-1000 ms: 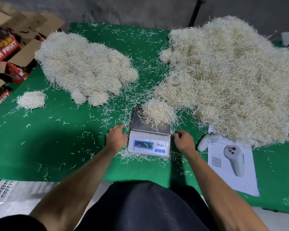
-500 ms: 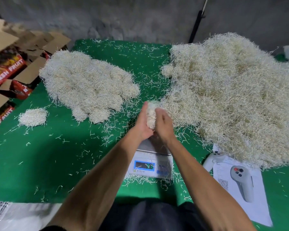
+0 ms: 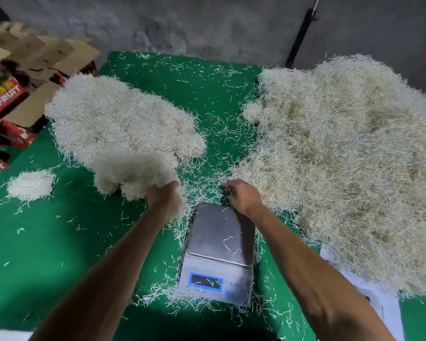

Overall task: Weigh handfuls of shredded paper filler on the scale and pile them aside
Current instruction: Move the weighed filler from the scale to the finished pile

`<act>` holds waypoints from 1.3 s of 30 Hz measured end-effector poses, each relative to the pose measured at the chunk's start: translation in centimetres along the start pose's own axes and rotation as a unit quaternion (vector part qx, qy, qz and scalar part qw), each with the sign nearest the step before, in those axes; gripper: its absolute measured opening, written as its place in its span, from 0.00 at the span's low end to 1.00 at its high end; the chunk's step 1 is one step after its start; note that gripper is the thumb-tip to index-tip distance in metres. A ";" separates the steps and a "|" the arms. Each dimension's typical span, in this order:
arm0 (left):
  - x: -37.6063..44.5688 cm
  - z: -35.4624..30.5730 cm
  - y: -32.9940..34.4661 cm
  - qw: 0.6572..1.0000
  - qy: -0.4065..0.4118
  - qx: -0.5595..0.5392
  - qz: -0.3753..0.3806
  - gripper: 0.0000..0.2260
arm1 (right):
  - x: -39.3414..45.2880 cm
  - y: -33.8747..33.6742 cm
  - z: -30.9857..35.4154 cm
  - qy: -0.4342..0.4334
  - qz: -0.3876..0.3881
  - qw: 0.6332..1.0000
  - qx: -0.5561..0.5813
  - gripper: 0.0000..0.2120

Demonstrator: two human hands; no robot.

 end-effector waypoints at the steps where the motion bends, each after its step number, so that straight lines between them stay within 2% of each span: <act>1: 0.3 0.1 0.1 1.000 0.006 0.029 0.005 0.24 | 1.0 0.5 0.7 -0.009 0.018 1.000 -0.005 0.24; 3: 0.7 0.1 1.0 0.998 0.023 0.049 0.032 0.18 | 3.1 1.7 2.1 -0.028 0.052 0.998 -0.026 0.32; 4: 0.8 0.3 1.4 0.998 0.027 0.045 0.044 0.15 | 4.1 2.5 2.4 -0.029 0.072 0.996 -0.047 0.39; 6: 1.3 0.9 2.0 0.997 0.020 0.051 0.055 0.14 | 5.6 3.9 2.5 -0.031 0.109 0.987 -0.112 0.53; 7: 1.8 1.2 2.2 0.996 0.020 0.063 0.058 0.11 | 6.1 4.5 2.1 -0.036 0.127 0.979 -0.153 0.56; 8: 2.2 1.1 2.3 0.996 0.030 0.064 0.053 0.09 | 6.5 5.0 1.6 -0.042 0.142 0.972 -0.184 0.55; 10: 3.1 1.3 2.3 0.996 0.046 0.065 0.039 0.11 | 6.6 5.6 0.8 -0.045 0.153 0.964 -0.211 0.47; 14: 3.7 1.6 3.5 0.991 0.070 0.079 0.078 0.13 | 5.7 6.6 0.5 -0.075 0.177 0.954 -0.232 0.15; 16: 3.6 1.2 4.1 0.986 0.091 0.108 0.086 0.10 | 4.5 5.9 0.1 -0.067 0.167 0.960 -0.212 0.09; 18: 3.1 0.2 5.3 0.979 0.108 0.139 0.107 0.09 | 3.9 4.1 0.0 -0.067 0.145 0.965 -0.206 0.09; 20: 2.2 -2.0 6.8 0.966 0.153 0.166 0.128 0.11 | 4.3 1.0 0.1 -0.033 0.105 0.990 -0.089 0.09; 22: 1.0 -4.9 8.0 0.957 0.190 0.157 0.154 0.12 | 5.2 -3.8 0.7 -0.008 0.025 0.997 0.069 0.09; 24: -0.4 -7.8 9.2 0.951 0.202 0.132 0.196 0.13 | 6.0 -8.5 1.7 -0.005 -0.027 0.978 0.207 0.15; 26: -1.8 -10.6 10.3 0.948 0.188 0.105 0.235 0.24 | 6.2 -12.0 3.1 -0.015 -0.031 0.939 0.341 0.17; 28: -3.0 -13.3 11.3 0.943 0.175 0.107 0.261 0.30 | 6.1 -14.9 4.3 -0.032 -0.032 0.909 0.414 0.13; 30: -3.9 -16.4 11.7 0.952 0.163 0.105 0.236 0.30 | 5.6 -18.1 4.8 -0.058 -0.074 0.885 0.456 0.09; 31: -4.2 -17.8 11.4 0.960 0.150 0.100 0.216 0.36 | 5.1 -19.6 4.8 -0.073 -0.108 0.869 0.477 0.11; 33: -4.7 -20.1 10.8 0.970 0.120 0.073 0.198 0.53 | 4.3 -20.7 3.9 -0.072 -0.148 0.856 0.489 0.19; 34: -5.0 -21.3 10.4 0.972 0.115 0.055 0.197 0.56 | 4.2 -19.9 3.5 -0.061 -0.131 0.865 0.481 0.22; 37: -5.6 -23.1 9.5 0.970 0.102 0.014 0.222 0.54 | 3.8 -12.8 3.4 -0.035 0.029 0.912 0.407 0.23; 39: -5.3 -23.2 9.0 0.970 0.103 0.020 0.218 0.56 | 3.8 -8.8 2.4 -0.015 0.061 0.961 0.269 0.20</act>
Point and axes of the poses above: each hand's wrist, its own x-axis towards the middle knuckle, its own y-axis out of the palm, z = x × y, the point moved 10 cm from there along x, towards the middle knuckle, and after that the axes turned 3 degrees about -x, right-handed, at the moved point
